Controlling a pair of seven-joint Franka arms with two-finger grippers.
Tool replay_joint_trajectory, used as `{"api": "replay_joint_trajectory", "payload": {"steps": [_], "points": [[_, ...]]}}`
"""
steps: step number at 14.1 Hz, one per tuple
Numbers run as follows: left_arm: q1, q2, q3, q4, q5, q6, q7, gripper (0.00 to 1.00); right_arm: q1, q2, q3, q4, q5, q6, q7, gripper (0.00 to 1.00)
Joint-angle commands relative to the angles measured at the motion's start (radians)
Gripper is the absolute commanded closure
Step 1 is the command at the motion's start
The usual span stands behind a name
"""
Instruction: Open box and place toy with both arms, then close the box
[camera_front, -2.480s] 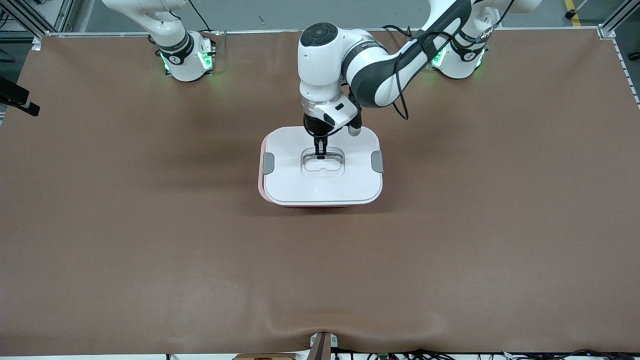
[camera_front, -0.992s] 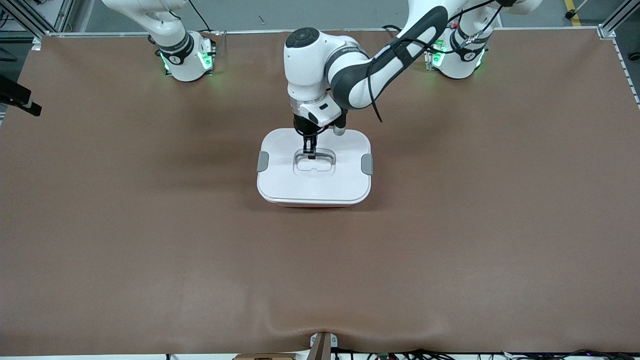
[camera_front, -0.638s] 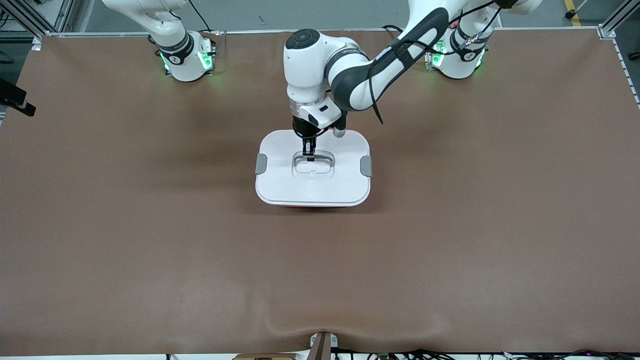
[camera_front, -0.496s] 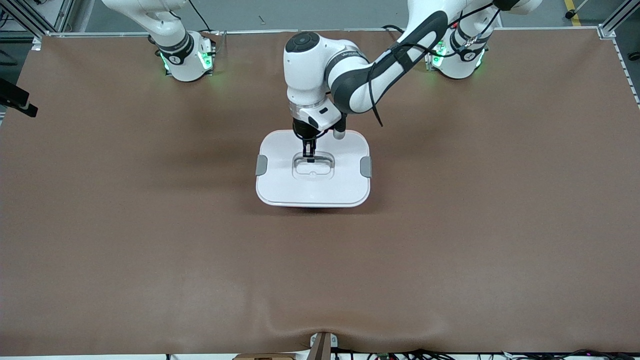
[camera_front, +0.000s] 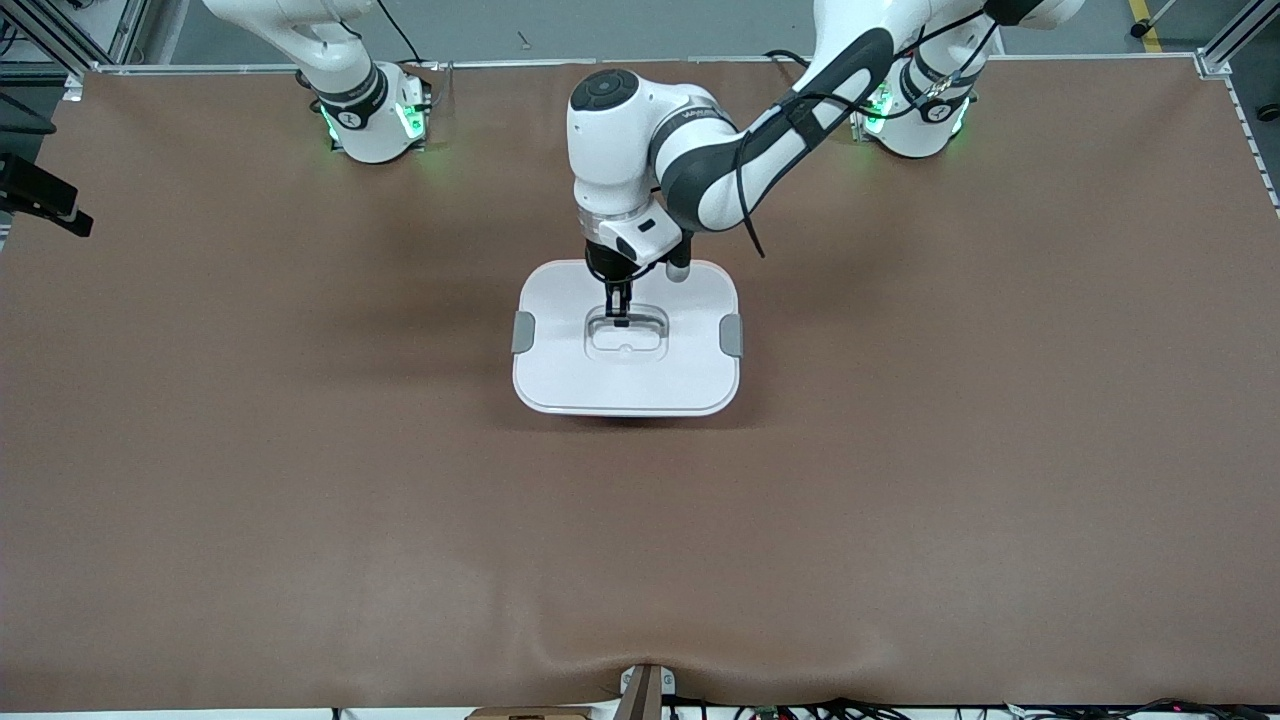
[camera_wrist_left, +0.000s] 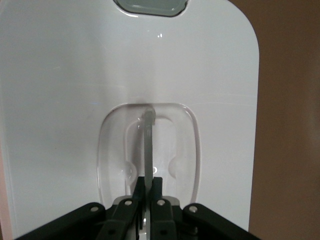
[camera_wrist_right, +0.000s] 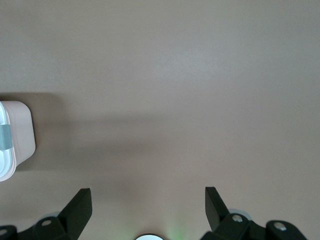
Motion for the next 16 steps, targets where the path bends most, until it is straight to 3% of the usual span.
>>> {"api": "replay_joint_trajectory", "payload": {"steps": [1,8,13,16], "points": [[-0.021,0.0,-0.005,-0.005,0.084,-0.011,-0.324,1.0,0.01,0.003,-0.001,-0.002,-0.006,0.017,0.019,0.0],[-0.031,-0.012,-0.009,-0.014,0.084,-0.025,-0.336,1.0,0.016,0.003,0.007,-0.001,-0.002,0.019,0.019,0.0],[-0.031,-0.034,-0.009,-0.053,0.084,-0.034,-0.342,1.0,-0.074,0.009,0.111,0.004,-0.002,0.019,0.019,0.0],[-0.031,-0.032,-0.008,-0.051,0.085,-0.034,-0.35,1.0,-0.097,0.009,0.119,0.004,0.037,0.02,0.019,0.0]]}}
